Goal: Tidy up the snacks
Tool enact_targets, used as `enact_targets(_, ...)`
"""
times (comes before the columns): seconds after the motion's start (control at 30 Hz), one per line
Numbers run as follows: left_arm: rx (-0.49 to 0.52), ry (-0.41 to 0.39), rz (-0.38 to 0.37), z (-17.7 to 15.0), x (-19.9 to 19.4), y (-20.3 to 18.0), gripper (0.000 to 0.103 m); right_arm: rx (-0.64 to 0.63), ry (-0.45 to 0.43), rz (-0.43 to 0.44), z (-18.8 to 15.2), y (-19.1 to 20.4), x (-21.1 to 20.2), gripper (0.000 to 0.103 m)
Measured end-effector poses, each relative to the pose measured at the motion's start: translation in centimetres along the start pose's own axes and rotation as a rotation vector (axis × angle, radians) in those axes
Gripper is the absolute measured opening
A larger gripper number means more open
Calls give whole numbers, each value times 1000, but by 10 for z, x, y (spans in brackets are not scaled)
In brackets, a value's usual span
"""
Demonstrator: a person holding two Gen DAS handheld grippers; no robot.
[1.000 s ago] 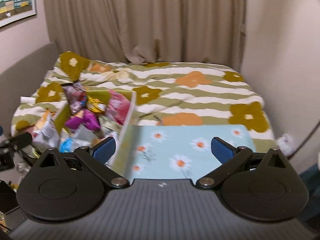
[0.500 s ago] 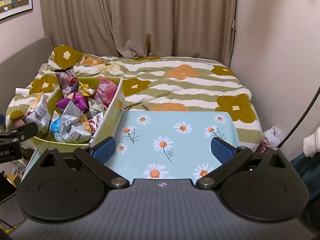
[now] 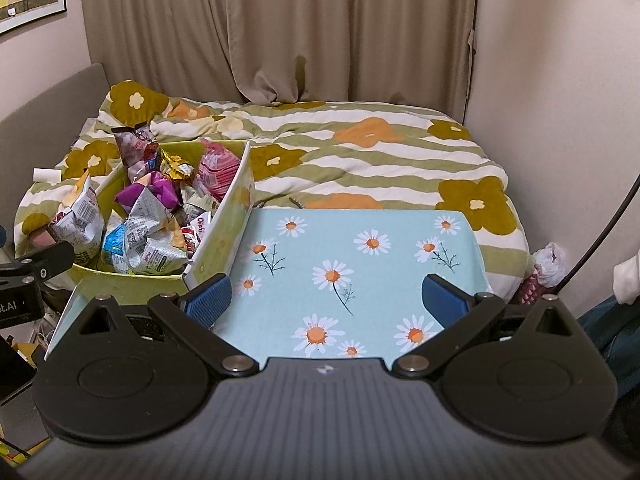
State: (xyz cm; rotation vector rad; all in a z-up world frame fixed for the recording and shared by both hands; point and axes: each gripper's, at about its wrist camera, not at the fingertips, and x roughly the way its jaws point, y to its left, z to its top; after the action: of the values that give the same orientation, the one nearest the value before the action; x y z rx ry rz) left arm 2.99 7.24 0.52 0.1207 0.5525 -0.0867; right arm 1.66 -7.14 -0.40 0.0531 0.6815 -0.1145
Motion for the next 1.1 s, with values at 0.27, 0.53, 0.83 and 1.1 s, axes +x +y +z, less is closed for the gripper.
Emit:
enact_targets(0.27, 2, -1, -2, 0, -1, -1, 103, 19, 9, -1, -3, 1, 1, 103)
enact_targets(0.53, 9, 1, -18, -1, 2, -2, 103, 37, 10, -16, -2, -2, 1, 103)
enact_targets(0.83, -3, 1, -38, 2, 2, 0, 103, 49, 10, -26, -2, -5, 0, 103)
enact_targets(1.1, 6, 3, -35, 1, 1, -5, 103, 57, 19, -28, -3, -8, 3, 103)
